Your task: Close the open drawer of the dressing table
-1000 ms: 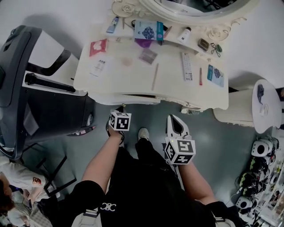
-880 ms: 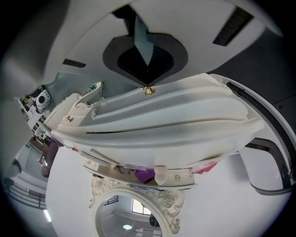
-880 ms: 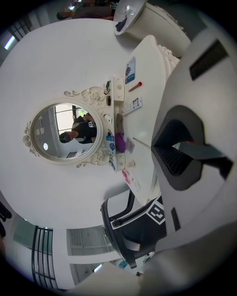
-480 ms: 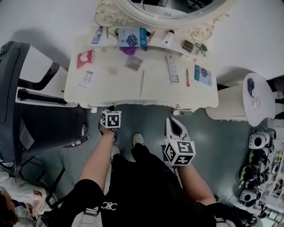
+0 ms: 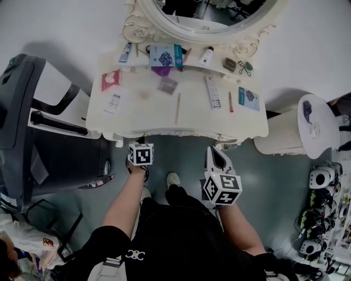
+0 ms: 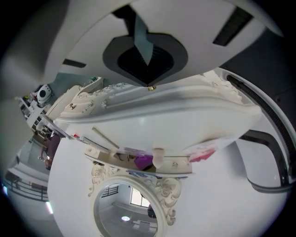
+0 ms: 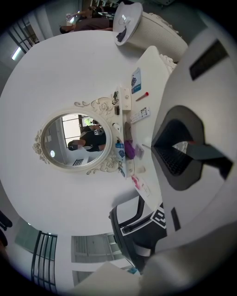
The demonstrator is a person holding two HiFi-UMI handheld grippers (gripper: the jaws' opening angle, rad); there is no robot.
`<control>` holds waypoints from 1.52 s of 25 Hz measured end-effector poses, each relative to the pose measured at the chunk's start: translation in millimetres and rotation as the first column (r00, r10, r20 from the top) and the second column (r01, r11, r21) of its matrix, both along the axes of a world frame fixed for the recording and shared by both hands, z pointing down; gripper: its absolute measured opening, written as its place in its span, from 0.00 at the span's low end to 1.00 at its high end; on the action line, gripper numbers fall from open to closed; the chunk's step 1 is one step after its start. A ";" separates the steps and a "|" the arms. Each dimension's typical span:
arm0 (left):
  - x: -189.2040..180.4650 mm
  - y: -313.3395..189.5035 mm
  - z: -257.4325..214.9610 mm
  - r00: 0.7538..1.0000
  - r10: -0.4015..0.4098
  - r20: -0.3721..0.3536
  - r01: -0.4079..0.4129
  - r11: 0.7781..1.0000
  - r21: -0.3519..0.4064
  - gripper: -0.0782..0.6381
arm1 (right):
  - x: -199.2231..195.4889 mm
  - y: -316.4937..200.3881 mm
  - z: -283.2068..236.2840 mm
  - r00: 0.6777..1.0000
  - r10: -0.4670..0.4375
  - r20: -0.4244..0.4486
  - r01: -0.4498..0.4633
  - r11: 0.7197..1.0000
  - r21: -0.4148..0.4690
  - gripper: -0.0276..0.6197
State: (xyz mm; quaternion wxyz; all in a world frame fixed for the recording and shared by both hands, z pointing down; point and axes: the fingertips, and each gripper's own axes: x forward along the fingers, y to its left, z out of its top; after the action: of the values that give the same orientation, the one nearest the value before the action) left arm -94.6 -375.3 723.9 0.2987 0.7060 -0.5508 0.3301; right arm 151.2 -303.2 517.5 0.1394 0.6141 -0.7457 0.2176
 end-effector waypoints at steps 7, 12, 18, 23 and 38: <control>-4.6 18.7 -74.0 1.000 0.012 -0.027 -0.008 0.993 0.121 0.12 | -32.5 -7.3 -15.7 0.998 -0.035 0.060 0.031 0.997 0.065 0.05; -3.4 22.0 -141.4 0.997 0.038 -0.070 -0.021 0.974 0.228 0.12 | -52.3 -26.9 -34.9 0.995 -0.069 0.070 0.058 0.988 0.145 0.05; -2.1 37.9 -212.2 0.993 0.061 -0.099 -0.025 0.944 0.328 0.12 | -75.8 -35.0 -61.3 0.994 -0.108 -0.011 0.107 0.963 0.249 0.05; -2.5 36.5 -252.9 0.991 0.081 -0.102 -0.032 0.910 0.413 0.12 | -96.1 -37.7 -79.8 0.988 -0.153 -0.014 0.150 0.944 0.295 0.05; 7.7 35.5 -278.9 0.987 0.120 -0.104 -0.054 0.869 0.493 0.12 | -112.9 -41.6 -82.0 0.977 -0.201 -0.065 0.211 0.927 0.311 0.05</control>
State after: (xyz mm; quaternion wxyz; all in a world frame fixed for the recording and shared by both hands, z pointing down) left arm -86.8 -339.8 445.0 0.1310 0.8027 -0.5630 0.1466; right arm 38.3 -344.8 435.5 0.0732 0.5504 -0.8288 0.0695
